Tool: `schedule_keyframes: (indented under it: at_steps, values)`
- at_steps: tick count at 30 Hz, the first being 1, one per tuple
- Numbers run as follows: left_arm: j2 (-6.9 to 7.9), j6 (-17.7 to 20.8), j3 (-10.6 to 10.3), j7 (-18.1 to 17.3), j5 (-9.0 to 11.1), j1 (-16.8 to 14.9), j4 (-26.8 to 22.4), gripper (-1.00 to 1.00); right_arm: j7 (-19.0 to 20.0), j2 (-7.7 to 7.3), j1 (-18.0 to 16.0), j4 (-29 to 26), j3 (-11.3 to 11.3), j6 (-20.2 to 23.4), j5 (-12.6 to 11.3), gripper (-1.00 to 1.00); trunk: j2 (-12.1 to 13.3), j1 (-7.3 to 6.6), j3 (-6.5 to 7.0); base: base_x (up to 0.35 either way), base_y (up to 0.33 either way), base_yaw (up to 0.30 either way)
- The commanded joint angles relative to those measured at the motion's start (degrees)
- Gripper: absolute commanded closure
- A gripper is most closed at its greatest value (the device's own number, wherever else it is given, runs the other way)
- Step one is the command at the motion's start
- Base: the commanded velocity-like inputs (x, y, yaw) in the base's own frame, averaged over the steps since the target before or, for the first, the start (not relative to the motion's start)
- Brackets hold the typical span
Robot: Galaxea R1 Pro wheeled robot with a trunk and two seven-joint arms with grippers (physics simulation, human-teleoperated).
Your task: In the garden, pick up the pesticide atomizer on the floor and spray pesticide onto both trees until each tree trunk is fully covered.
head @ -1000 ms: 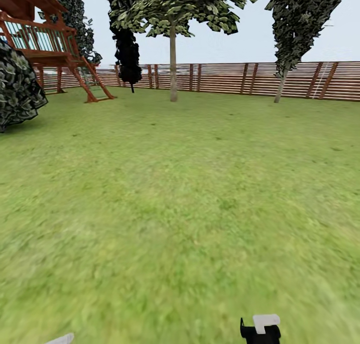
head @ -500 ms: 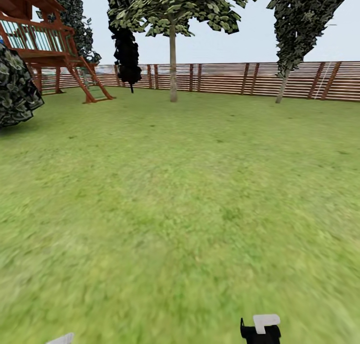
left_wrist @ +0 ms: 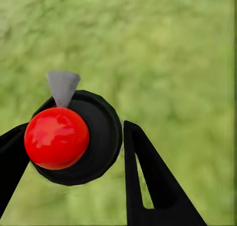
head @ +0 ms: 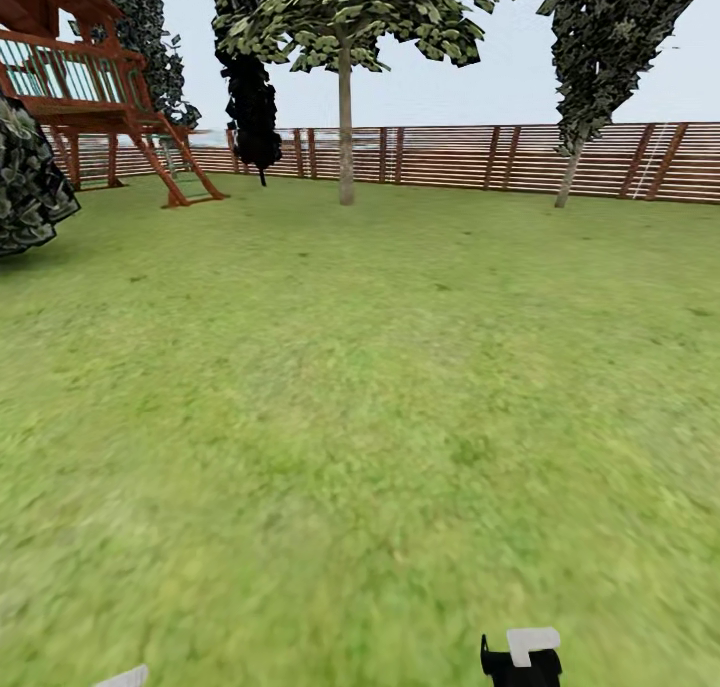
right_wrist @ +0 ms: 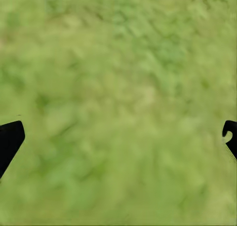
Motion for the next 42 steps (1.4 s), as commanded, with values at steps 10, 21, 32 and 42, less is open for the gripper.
schedule_keyframes:
  at_steps: [10, 21, 32, 42]
  values:
    - [0.0, 0.0, 0.0, 0.0, 0.0, 0.0, -0.1, 1.0, 0.0, 0.0, 0.0, 0.0, 0.0, 0.0, 0.0, -1.0, 0.0, 0.0, 0.0, 0.34, 0.0, 0.0]
    - [0.0, 0.0, 0.0, 0.0, 0.0, 0.0, -0.1, 1.0, 0.0, 0.0, 0.0, 0.0, 0.0, 0.0, 0.0, -1.0, 0.0, 0.0, 0.0, 0.34, 0.0, 0.0]
    - [0.0, 0.0, 0.0, 0.0, 0.0, 0.0, -0.1, 1.0, 0.0, 0.0, 0.0, 0.0, 0.0, 0.0, 0.0, -1.0, 0.0, 0.0, 0.0, 0.34, 0.0, 0.0]
    - [0.0, 0.1, 0.0, 0.0, 0.0, 0.0, 0.0, 1.0, 0.0, 0.0, 0.0, 0.0, 0.0, 0.0, 0.0, -1.0, 0.0, 0.0, 0.0, 0.34, 0.0, 0.0]
